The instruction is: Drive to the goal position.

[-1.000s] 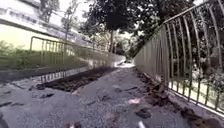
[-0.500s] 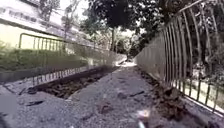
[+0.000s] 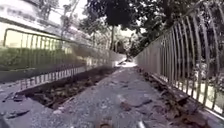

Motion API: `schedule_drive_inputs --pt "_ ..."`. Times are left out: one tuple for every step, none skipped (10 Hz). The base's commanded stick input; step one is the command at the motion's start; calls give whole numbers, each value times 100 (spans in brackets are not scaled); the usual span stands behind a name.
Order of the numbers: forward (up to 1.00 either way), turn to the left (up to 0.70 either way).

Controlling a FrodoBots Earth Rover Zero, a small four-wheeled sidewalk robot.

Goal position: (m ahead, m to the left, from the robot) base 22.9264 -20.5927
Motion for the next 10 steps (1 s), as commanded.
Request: schedule_drive_inputs --pt "70 -35" --pt "70 -32" --pt "70 -30" --pt "70 -6" --pt "70 0" --pt "70 0" --pt "70 0" --pt "70 0" --pt "70 0" --pt "70 0"
